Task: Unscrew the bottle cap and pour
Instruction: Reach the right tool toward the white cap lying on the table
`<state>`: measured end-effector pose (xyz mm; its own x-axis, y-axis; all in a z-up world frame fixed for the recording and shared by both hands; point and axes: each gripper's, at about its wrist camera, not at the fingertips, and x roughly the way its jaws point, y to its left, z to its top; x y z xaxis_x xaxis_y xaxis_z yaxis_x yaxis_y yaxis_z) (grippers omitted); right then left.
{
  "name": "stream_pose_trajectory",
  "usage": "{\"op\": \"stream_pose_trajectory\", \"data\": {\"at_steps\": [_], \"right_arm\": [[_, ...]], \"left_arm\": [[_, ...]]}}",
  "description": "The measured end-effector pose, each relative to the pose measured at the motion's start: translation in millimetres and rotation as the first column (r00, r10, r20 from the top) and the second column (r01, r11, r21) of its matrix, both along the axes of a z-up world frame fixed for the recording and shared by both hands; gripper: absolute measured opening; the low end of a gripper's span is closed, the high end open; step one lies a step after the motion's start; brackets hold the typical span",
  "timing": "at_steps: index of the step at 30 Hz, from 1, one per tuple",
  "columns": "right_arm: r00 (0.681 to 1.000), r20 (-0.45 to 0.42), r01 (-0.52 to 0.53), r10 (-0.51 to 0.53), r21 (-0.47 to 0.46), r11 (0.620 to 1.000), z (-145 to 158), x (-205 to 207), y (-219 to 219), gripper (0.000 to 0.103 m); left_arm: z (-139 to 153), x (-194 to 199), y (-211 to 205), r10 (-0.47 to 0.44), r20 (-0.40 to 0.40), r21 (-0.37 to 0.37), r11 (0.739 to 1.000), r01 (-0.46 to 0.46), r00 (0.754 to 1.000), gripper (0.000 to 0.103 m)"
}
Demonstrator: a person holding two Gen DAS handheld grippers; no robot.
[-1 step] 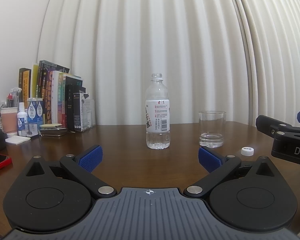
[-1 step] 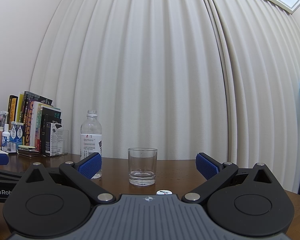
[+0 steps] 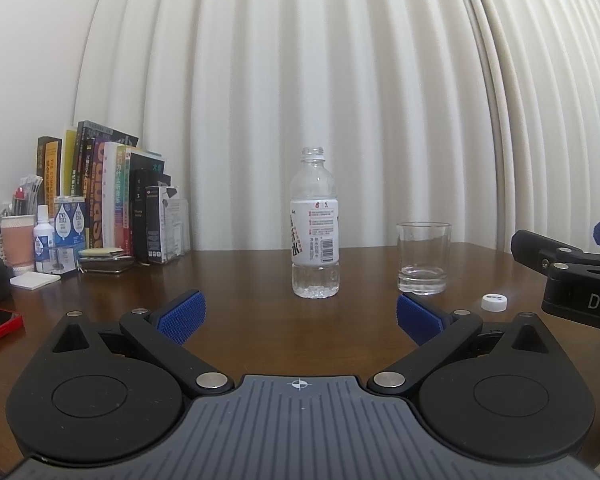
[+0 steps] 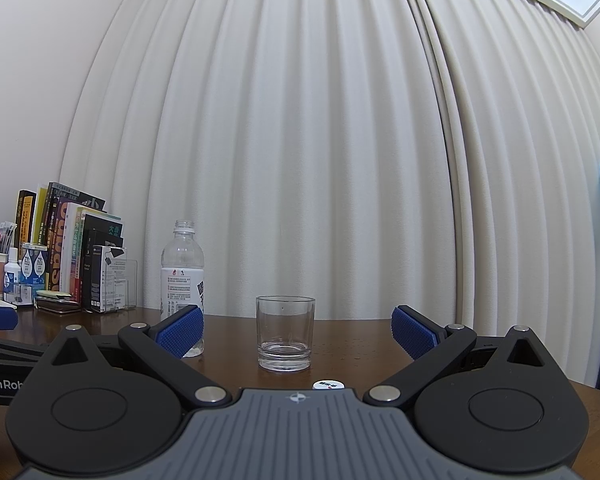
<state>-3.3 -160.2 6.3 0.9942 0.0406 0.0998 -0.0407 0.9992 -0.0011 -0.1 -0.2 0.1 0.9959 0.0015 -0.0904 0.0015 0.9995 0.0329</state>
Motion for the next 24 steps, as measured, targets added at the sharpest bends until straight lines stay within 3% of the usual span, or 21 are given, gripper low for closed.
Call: {"op": "stream_pose_trajectory", "data": {"at_steps": [13, 24], "right_arm": [[1.0, -0.022, -0.003, 0.003, -0.03, 1.0, -3, -5, 4, 0.103], [0.98, -0.2, -0.03, 0.024, -0.03, 0.999, 9, 14, 0, 0.103]], "left_arm": [[2, -1, 3, -0.021, -0.023, -0.002, 1.0, 0.021, 1.0, 0.103], [11, 4, 14, -0.054, -0.081, -0.023, 0.998, 0.053, 0.995, 0.103]]}}
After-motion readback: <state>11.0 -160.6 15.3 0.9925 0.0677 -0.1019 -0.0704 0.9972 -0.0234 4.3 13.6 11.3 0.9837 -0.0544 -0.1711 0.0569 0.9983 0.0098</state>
